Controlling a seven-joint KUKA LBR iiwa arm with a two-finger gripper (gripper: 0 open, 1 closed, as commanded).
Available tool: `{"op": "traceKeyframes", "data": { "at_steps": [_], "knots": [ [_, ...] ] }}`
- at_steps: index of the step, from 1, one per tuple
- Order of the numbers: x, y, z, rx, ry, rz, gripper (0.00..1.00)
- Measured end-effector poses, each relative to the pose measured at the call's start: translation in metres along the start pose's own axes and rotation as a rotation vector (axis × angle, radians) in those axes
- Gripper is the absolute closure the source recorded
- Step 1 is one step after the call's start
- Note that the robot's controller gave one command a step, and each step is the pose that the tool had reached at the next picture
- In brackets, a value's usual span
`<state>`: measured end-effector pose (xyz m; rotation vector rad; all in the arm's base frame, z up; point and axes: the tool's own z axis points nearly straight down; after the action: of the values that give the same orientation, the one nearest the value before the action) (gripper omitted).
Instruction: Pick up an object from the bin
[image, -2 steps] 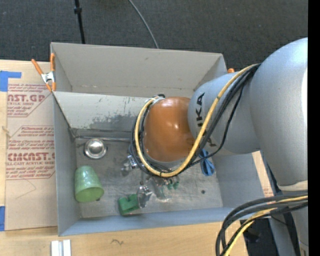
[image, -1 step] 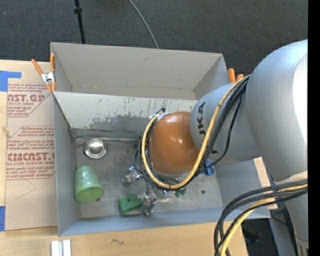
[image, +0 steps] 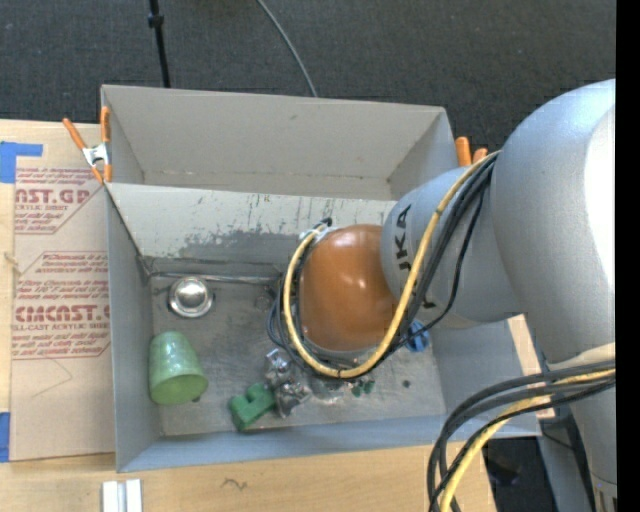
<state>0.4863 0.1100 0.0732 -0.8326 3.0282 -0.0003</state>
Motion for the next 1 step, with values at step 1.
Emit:
{"op": "traceKeyframes", "data": {
  "at_steps": [1],
  "knots": [
    [-0.0032, -0.0001, 0.0000, 0.001, -0.015, 0.001, 0.00]
  ]
}}
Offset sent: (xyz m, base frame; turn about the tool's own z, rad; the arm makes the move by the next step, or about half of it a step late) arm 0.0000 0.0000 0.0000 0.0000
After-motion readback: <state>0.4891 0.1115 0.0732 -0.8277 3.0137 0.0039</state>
